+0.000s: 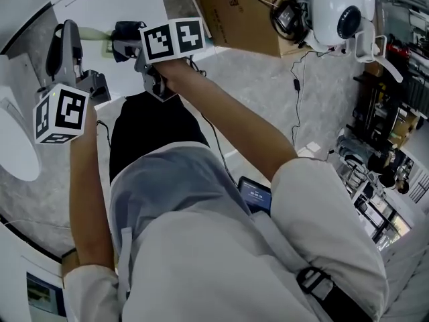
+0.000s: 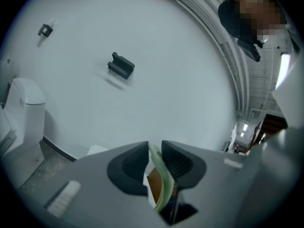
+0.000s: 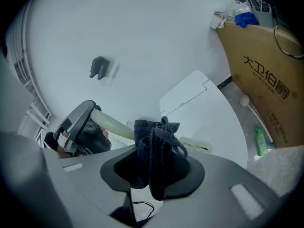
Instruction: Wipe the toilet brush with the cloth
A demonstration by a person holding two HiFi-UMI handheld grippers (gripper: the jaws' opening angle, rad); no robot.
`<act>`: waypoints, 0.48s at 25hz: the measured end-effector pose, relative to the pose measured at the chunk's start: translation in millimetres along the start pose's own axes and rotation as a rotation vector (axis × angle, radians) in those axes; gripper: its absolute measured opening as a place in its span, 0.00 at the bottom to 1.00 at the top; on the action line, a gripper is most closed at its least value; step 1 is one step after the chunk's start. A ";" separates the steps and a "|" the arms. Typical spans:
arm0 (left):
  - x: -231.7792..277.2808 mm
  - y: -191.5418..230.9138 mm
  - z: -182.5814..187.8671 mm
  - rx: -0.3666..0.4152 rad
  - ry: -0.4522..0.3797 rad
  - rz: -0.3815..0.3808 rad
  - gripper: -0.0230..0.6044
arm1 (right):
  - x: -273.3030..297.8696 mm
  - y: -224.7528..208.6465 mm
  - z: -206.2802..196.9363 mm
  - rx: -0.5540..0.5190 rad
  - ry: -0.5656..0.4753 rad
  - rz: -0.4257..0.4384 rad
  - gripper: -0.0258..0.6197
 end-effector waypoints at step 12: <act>-1.2 0.1 -0.6 0.004 -0.007 -0.003 0.04 | -7.9 16.9 2.7 -0.008 -0.013 0.006 0.21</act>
Point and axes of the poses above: the fingertips, and each gripper's own axes: x forward along the fingers, y to its left, z out of its top, the point moved 2 cm from there along -x, backward along the fingers, and after that the axes turned 9 degrees about x, right-handed, at the moved point
